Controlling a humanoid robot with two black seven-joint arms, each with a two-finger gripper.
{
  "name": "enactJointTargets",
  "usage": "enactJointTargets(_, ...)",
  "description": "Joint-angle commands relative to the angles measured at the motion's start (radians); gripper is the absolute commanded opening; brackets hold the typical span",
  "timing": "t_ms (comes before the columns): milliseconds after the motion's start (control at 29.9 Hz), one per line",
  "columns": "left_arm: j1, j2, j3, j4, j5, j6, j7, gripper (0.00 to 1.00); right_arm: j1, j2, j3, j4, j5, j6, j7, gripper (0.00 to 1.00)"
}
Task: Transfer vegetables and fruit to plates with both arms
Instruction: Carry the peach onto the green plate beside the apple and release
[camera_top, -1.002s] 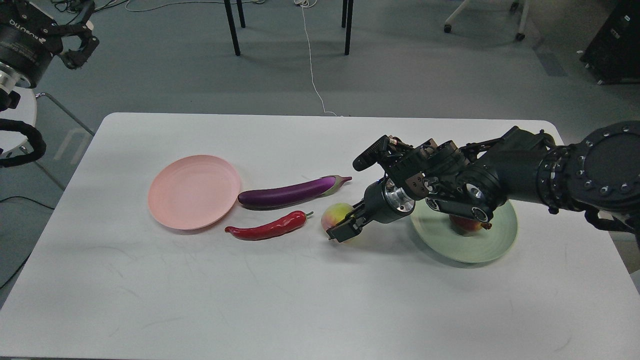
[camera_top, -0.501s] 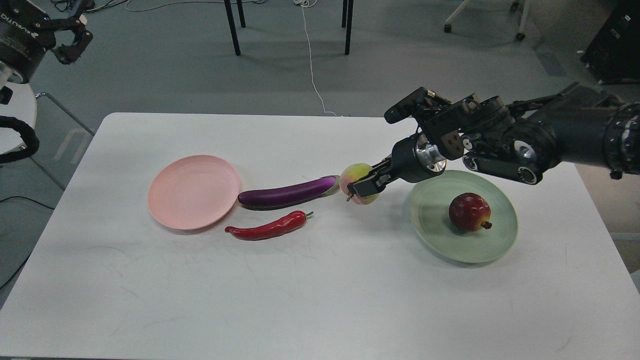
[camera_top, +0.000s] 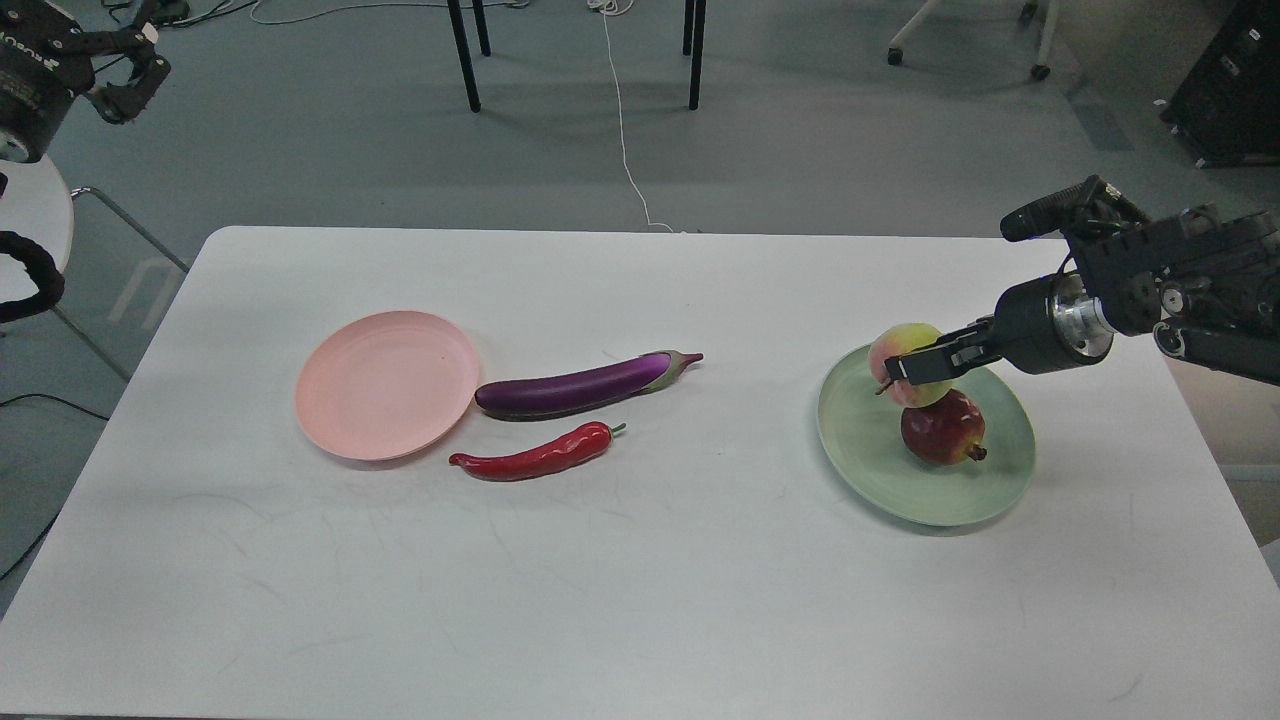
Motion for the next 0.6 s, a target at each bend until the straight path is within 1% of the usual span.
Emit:
enactJointTargets(0,-0.001,-0.001,0.000,0.000,0.000,0.000,0.000,0.98,-0.022,0.007,0.002,-0.008,0.000,-0.024,0.000,0.58)
enactJointTargets(100,-0.001,-0.003,0.000,0.000,0.000,0.000,0.000,0.98,-0.029,0.012,0.007,-0.013,0.003,-0.027,0.000,0.58)
enactJointTargets(167,0.000,-0.003,0.002,0.000,0.000,0.000,0.000,0.98,-0.037,0.013,0.008,-0.022,0.003,-0.027,0.000,0.62)
enactJointTargets(234,0.000,-0.006,0.000,0.000,0.000,0.000,0.000,0.98,-0.048,0.015,0.010,-0.027,0.002,-0.028,-0.003,0.72)
enactJointTargets(334,0.000,-0.007,0.002,0.000,0.000,0.000,0.000,0.98,-0.051,0.013,0.016,-0.025,0.003,-0.030,-0.004,0.82)
enactJointTargets(568,0.000,-0.009,0.002,0.000,0.000,0.000,0.002,0.98,-0.058,0.002,0.073,-0.021,0.008,-0.030,-0.008,0.93)
